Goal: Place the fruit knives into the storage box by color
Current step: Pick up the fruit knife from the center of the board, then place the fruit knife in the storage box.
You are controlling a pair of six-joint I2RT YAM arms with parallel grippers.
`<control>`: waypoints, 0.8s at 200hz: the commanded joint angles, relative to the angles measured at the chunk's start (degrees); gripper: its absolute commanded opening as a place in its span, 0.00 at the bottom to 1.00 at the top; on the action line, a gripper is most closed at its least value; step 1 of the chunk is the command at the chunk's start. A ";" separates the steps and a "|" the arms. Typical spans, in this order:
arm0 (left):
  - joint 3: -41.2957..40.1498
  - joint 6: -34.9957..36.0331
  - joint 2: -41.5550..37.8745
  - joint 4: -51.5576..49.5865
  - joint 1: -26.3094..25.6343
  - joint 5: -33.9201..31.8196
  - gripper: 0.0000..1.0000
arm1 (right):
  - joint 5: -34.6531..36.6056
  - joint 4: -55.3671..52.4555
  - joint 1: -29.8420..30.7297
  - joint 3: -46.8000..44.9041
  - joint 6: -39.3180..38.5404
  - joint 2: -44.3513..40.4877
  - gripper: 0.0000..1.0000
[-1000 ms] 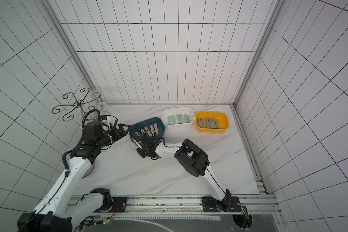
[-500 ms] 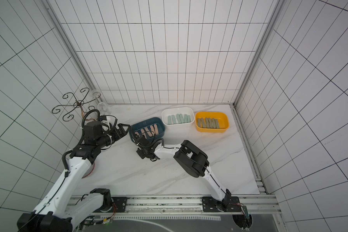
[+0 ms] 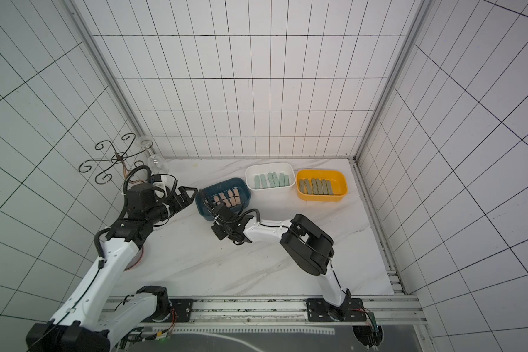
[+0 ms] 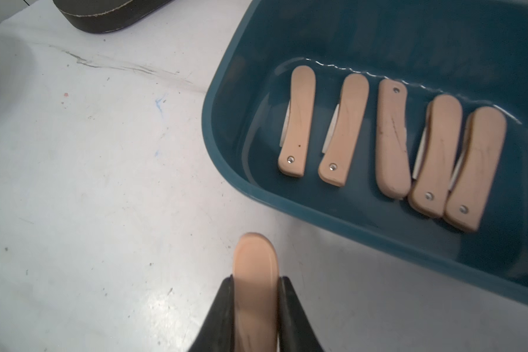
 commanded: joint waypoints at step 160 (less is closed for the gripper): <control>6.03 0.73 8.21 4.61 0.06 -0.03 0.97 | -10.25 -0.91 -13.41 15.60 3.67 -1.24 0.22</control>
